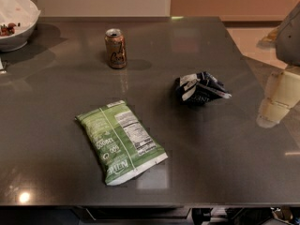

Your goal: Move blue chip bag near orange can

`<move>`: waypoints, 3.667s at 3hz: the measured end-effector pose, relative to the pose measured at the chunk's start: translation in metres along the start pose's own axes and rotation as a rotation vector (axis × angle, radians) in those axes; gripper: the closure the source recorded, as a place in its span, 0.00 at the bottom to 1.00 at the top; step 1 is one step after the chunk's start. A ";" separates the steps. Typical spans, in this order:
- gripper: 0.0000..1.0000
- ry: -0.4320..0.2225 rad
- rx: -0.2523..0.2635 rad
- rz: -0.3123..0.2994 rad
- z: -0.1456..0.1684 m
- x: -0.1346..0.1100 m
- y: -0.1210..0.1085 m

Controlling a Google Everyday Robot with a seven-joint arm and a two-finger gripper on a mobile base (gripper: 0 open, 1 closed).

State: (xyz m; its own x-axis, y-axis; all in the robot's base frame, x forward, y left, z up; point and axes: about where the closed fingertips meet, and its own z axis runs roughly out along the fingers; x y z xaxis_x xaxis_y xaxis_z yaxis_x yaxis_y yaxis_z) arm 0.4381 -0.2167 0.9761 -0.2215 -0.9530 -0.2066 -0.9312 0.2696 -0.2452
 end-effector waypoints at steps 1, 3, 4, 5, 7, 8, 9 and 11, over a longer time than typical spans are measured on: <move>0.00 -0.006 0.010 -0.001 0.001 -0.002 -0.002; 0.00 -0.040 0.039 0.034 0.036 -0.008 -0.016; 0.00 -0.070 0.046 0.045 0.060 -0.012 -0.024; 0.00 -0.121 0.037 0.054 0.086 -0.019 -0.038; 0.09 -0.201 -0.003 0.087 0.121 -0.032 -0.063; 0.27 -0.226 -0.020 0.100 0.127 -0.038 -0.071; 0.51 -0.248 -0.036 0.098 0.131 -0.050 -0.075; 0.97 -0.289 -0.018 0.056 0.131 -0.086 -0.094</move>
Offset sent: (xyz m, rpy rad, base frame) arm 0.0355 0.0096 -0.0346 0.0404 -0.0446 -0.0348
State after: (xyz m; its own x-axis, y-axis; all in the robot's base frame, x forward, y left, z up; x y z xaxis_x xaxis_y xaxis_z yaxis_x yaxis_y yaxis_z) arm 0.5830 -0.1423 0.8924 -0.1836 -0.8570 -0.4815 -0.9254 0.3159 -0.2093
